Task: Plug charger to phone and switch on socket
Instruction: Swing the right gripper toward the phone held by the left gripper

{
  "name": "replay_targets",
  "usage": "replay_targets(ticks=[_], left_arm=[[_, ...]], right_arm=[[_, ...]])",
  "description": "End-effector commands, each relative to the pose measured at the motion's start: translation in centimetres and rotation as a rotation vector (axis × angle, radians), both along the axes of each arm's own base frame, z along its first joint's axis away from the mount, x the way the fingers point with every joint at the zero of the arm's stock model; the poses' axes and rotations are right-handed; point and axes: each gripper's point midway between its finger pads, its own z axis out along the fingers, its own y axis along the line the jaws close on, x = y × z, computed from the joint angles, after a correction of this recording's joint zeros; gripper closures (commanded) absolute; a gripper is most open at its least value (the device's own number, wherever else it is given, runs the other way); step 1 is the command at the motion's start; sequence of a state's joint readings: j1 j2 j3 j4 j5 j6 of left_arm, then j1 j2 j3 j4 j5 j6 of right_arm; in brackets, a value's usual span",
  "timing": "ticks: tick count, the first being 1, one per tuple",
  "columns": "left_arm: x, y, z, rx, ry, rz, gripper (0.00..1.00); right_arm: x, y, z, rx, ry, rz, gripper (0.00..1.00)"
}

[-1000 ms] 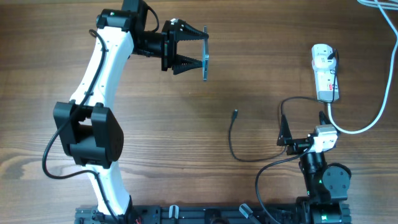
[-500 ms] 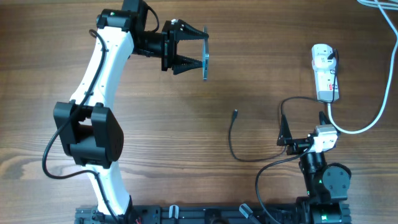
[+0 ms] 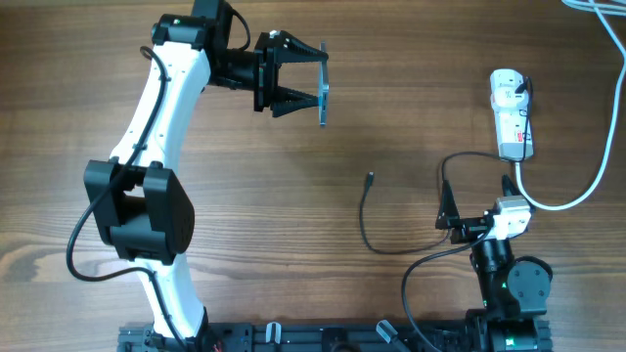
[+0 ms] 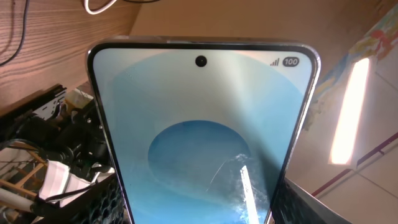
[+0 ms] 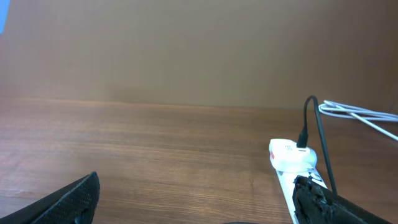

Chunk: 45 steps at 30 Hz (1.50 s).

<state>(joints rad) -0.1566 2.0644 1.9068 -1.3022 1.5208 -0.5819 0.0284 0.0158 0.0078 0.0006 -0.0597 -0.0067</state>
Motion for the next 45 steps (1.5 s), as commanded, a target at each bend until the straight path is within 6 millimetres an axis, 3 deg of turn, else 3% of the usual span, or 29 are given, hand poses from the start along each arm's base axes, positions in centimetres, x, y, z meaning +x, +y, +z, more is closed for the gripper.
replay_targets(ticks=[1,6,8,10,15,19,21,25,29,35,39,42,45], left_arm=[[-0.5,0.3,2.8,-0.063,-0.044,-0.002,0.3],[-0.5,0.3,2.8,-0.063,-0.045,-0.002,0.3],[-0.5,0.3,2.8,-0.063,-0.044,-0.002,0.3],[-0.5,0.3,2.8,-0.063,-0.044,-0.002,0.3],[-0.5,0.3,2.8,-0.063,-0.044,-0.002,0.3],[-0.5,0.3,2.8,-0.063,-0.044,-0.002,0.3],[-0.5,0.3,2.8,-0.063,-0.044,-0.002,0.3],[-0.5,0.3,2.8,-0.062,-0.037,-0.002,0.3],[-0.5,0.3,2.8,-0.062,-0.037,-0.002,0.3],[-0.5,0.3,2.8,-0.062,-0.037,-0.002,0.3],[-0.5,0.3,2.8,-0.062,-0.037,-0.002,0.3],[-0.5,0.3,2.8,-0.062,-0.037,-0.002,0.3],[-0.5,0.3,2.8,-0.062,-0.037,-0.002,0.3]], right_arm=[[-0.4,2.2,0.3,0.181,0.011,0.128,0.0],[-0.8,3.9,1.2,0.796,0.116,0.231,0.0],[-1.4,5.0,2.8,0.768,0.074,0.327,0.0],[-2.8,6.8,5.8,0.625,-0.042,0.475,0.0],[-3.8,7.1,9.6,0.475,-0.105,0.493,0.0],[-2.9,7.3,10.8,0.407,0.062,0.453,0.0],[-3.1,9.4,11.4,0.367,0.186,0.581,0.0],[-3.6,13.3,14.4,0.382,0.252,0.914,0.0],[-3.4,14.7,14.3,0.54,0.395,1.053,0.0],[-1.8,14.7,14.4,0.616,0.449,1.035,0.01],[-0.1,13.7,15.5,0.607,0.444,0.895,0.01],[1.6,11.3,14.8,0.514,0.48,0.65,0.01],[2.5,7.0,13.6,0.386,0.579,0.328,0.0]])
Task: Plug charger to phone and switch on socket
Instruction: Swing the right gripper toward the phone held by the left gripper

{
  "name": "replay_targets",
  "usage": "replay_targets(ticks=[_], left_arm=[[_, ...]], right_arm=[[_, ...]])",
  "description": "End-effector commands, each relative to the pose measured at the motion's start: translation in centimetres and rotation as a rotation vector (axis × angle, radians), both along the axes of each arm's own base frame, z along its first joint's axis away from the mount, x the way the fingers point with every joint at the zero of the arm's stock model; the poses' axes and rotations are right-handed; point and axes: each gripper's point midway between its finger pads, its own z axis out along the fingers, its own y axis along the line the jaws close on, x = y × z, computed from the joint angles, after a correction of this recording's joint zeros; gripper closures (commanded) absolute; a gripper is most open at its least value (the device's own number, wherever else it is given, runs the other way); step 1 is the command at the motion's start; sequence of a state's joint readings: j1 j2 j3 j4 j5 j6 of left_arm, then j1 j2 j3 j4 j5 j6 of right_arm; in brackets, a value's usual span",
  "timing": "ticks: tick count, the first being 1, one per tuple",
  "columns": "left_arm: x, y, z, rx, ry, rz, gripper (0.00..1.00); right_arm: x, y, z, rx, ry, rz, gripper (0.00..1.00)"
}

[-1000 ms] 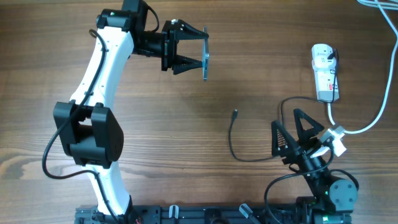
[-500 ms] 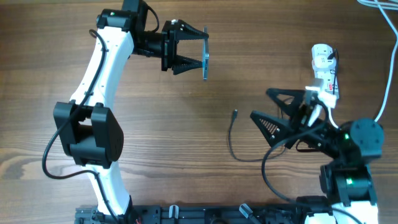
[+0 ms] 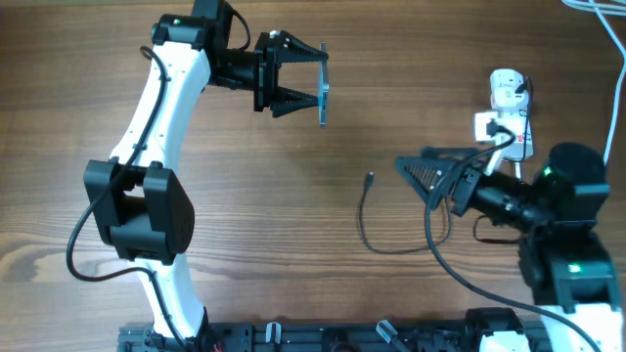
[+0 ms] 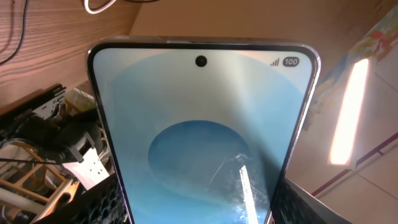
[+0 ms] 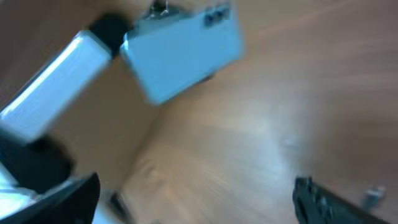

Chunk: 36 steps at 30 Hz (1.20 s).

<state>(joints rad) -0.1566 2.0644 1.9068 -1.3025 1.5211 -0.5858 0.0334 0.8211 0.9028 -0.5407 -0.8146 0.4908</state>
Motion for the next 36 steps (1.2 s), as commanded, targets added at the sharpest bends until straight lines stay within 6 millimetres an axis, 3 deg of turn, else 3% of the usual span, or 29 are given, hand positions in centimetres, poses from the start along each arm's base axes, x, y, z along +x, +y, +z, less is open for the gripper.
replay_targets(ticks=[1,3,6,9,12,16,20,29,36], left_arm=[[-0.5,0.3,2.8,-0.062,-0.042,-0.002,0.3],[-0.5,0.3,2.8,-0.062,-0.042,-0.002,0.3],[-0.5,0.3,2.8,-0.062,-0.042,-0.002,0.3],[-0.5,0.3,2.8,-0.062,-0.042,-0.002,0.3],[-0.5,0.3,2.8,-0.062,-0.042,-0.002,0.3],[-0.5,0.3,2.8,-0.062,-0.042,-0.002,0.3],[-0.5,0.3,2.8,-0.062,-0.042,-0.002,0.3],[-0.5,0.3,2.8,-0.062,-0.042,-0.002,0.3],[-0.5,0.3,2.8,-0.062,-0.042,-0.002,0.3]], right_arm=[[2.3,-6.0,0.5,-0.354,-0.018,-0.29,0.0],[1.6,-6.2,0.5,-0.422,0.018,-0.257,0.0],[1.1,-4.8,1.0,-0.319,0.058,-0.213,0.0],[1.3,-4.5,1.0,-0.228,0.133,-0.254,0.01],[1.1,-3.4,1.2,-0.224,0.114,-0.185,0.01],[1.0,-4.5,-1.1,-0.4,0.22,-0.254,0.0],[1.3,-4.8,-1.7,-0.562,0.323,-0.283,0.01],[2.5,2.3,1.4,-0.678,0.234,-0.177,0.02],[2.8,8.6,4.5,-0.624,0.041,-0.132,0.15]])
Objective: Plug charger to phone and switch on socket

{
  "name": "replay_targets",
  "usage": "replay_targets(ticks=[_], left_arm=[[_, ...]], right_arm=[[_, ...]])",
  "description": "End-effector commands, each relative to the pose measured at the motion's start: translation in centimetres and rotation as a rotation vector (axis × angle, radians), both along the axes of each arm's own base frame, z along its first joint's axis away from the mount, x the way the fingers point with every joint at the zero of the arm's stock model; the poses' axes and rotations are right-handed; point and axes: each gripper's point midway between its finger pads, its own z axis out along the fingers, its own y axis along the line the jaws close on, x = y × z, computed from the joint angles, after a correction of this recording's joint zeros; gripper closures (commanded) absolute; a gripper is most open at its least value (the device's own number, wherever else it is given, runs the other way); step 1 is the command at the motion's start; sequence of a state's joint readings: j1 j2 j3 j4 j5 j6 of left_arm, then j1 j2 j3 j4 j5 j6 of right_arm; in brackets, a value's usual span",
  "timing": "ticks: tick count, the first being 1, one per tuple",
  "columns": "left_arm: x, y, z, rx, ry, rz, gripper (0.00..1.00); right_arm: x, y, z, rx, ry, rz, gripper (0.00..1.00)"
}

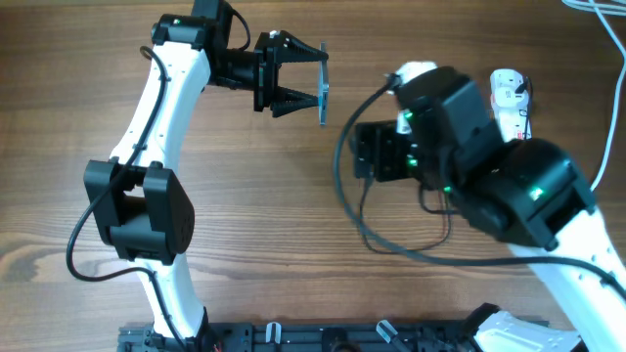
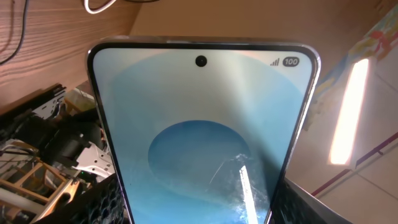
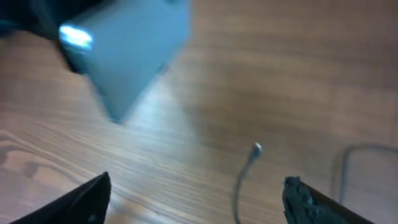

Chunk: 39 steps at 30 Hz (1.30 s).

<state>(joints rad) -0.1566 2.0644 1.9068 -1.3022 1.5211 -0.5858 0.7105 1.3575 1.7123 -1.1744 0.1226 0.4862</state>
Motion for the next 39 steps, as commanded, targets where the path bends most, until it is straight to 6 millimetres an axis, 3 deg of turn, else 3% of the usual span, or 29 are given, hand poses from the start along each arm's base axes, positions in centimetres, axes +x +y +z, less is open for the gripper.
replay_targets(ticks=[1,7,10,14,21,24,31,33,39], left_arm=[[-0.5,0.3,2.8,-0.062,-0.041,-0.002,0.3],[-0.5,0.3,2.8,-0.062,-0.042,-0.002,0.3],[-0.5,0.3,2.8,-0.062,-0.041,-0.002,0.3],[-0.5,0.3,2.8,-0.06,-0.042,-0.002,0.3],[-0.5,0.3,2.8,-0.06,-0.042,-0.002,0.3],[-0.5,0.3,2.8,-0.06,-0.042,-0.002,0.29],[-0.5,0.3,2.8,-0.06,-0.042,-0.002,0.3],[-0.5,0.3,2.8,-0.06,-0.042,-0.002,0.29],[-0.4,0.3,2.8,-0.06,-0.052,-0.002,0.29]], right_arm=[[0.6,2.3,1.5,0.011,-0.093,-0.016,0.17],[1.7,6.2,0.1,-0.023,-0.136,-0.019,0.16],[2.4,7.1,-0.5,-0.046,-0.159,-0.04,0.16],[3.9,6.9,-0.5,-0.074,-0.209,-0.101,0.17],[5.0,6.5,0.1,-0.076,-0.259,-0.164,0.28],[5.1,6.6,-0.2,-0.083,-0.256,-0.164,0.39],[6.0,7.4,-1.5,-0.11,-0.253,-0.173,0.4],[6.1,7.2,-1.4,-0.115,-0.264,-0.186,0.45],[6.2,7.2,-1.2,-0.11,-0.269,-0.187,0.45]])
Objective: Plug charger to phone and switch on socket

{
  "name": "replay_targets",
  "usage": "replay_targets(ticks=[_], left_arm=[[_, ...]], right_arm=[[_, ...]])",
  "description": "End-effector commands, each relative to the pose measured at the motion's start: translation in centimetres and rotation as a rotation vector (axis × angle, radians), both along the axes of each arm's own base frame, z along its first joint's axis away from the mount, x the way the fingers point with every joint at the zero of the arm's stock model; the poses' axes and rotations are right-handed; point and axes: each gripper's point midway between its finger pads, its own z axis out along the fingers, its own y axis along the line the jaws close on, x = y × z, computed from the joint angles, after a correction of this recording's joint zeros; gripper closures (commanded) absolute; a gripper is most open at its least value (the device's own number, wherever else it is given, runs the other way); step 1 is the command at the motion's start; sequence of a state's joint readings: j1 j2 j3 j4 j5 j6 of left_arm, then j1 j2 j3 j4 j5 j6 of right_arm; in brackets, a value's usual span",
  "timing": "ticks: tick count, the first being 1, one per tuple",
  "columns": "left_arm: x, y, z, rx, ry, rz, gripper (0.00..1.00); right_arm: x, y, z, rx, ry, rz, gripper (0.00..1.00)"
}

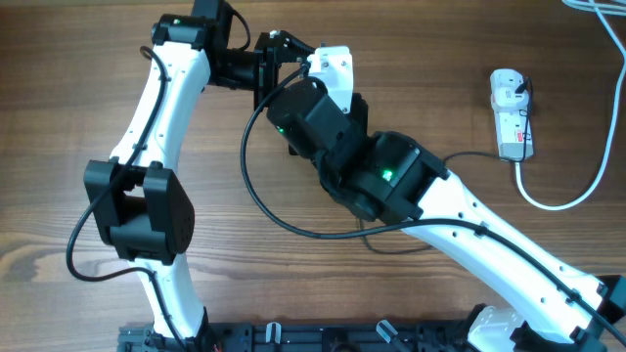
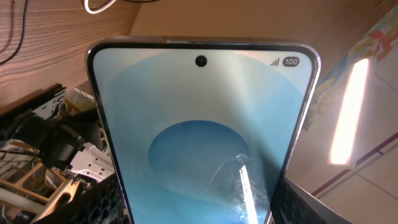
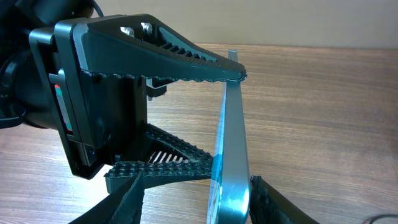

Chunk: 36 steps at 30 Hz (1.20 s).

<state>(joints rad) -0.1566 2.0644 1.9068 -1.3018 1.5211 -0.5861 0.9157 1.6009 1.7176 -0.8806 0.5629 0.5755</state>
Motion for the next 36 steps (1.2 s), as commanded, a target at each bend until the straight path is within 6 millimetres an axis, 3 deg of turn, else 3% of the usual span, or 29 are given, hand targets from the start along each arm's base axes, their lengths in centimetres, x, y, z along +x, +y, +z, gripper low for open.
replay_targets(ticks=[1,8,11,20,33,36], left_arm=[[-0.38,0.26,2.74,-0.058,-0.055,-0.002,0.29],[-0.26,0.25,2.1,-0.022,-0.068,0.004,0.29],[-0.27,0.25,2.1,-0.022,-0.067,0.004,0.29],[-0.27,0.25,2.1,-0.022,-0.067,0.004,0.29],[-0.27,0.25,2.11,-0.023,-0.067,0.004,0.29],[-0.27,0.25,2.11,-0.023,-0.067,0.004,0.24]], right_arm=[[0.31,-0.09,0.81,0.002,-0.027,-0.019,0.45],[-0.03,0.67,0.98,0.033,-0.007,0.018,0.46],[0.06,0.57,0.99,0.033,-0.007,0.015,0.57],[0.1,0.47,1.02,0.031,-0.01,0.008,0.75],[0.0,0.33,0.84,0.044,0.001,-0.008,0.92],[-0.2,0.08,0.69,0.06,0.015,-0.028,0.95]])
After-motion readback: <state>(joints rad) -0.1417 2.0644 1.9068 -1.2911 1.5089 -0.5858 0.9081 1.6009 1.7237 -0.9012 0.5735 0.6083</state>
